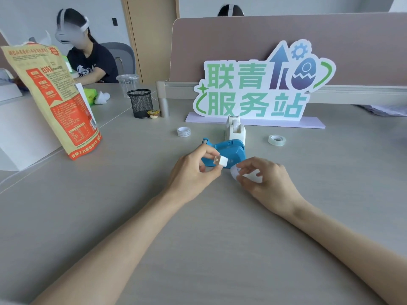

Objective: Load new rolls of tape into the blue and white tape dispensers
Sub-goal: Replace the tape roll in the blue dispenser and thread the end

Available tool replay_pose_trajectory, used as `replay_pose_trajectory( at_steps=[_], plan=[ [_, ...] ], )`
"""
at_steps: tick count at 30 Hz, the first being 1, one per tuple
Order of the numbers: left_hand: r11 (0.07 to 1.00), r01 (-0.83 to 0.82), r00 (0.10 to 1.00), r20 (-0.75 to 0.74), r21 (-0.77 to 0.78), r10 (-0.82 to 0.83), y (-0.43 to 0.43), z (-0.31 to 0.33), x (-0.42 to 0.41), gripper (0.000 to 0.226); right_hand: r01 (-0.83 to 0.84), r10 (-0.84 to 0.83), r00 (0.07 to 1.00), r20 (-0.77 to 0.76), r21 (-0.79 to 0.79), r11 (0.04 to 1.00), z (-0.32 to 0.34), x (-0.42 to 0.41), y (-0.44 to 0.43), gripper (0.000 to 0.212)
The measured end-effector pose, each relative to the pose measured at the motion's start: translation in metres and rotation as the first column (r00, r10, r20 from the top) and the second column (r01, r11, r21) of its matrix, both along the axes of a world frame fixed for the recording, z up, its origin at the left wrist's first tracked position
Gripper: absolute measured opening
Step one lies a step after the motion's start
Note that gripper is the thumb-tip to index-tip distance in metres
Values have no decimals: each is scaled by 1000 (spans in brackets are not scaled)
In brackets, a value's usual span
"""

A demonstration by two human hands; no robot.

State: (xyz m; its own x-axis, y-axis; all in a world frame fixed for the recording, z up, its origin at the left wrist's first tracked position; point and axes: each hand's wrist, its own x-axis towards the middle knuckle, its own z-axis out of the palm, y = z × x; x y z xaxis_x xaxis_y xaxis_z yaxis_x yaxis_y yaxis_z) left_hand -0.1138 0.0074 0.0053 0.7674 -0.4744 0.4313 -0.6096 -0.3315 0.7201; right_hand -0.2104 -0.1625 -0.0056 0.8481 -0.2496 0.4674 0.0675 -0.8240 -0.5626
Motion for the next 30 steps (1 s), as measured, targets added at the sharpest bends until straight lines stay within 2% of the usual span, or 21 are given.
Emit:
replay_pose_trajectory(
  at_steps=[4, 8, 11, 15, 20, 22, 25, 27, 30],
  plan=[
    [990, 83, 992, -83, -117, -93, -1, 5, -2, 12, -42, 37, 997, 62, 70, 997, 2, 0, 2, 26],
    [968, 174, 963, -175, -180, -206, -4, 8, -8, 15, -108, 116, 975, 188, -51, 993, 2, 5, 4, 35],
    [959, 191, 959, -169, -210, -228, -5, 5, -8, 16, -144, 174, 951, 256, -131, 981, 1, 13, 4, 26],
    [965, 121, 984, -97, -231, -147, -5, 2, -6, 13, -147, 190, 928, 319, -153, 977, 1, 21, 4, 19],
    [940, -173, 985, -52, -295, 165, -4, -1, 38, 15, -100, 142, 933, 331, -141, 985, 0, 27, 2, 19],
    [931, -291, 957, -66, -220, 284, -4, -5, 73, 18, -79, 127, 937, 327, -154, 985, -1, 31, 2, 20],
    [911, -413, 911, 33, 22, 412, -7, -12, 122, 25, -71, 120, 946, 302, -169, 983, -2, 36, 2, 22],
    [872, -437, 899, 82, 223, 430, -15, -16, 141, 37, -74, 121, 948, 295, -164, 984, -2, 37, 1, 24],
    [808, -417, 906, 116, 416, 408, -28, -15, 156, 46, -87, 128, 950, 283, -155, 984, -2, 37, 0, 26]
  ],
)
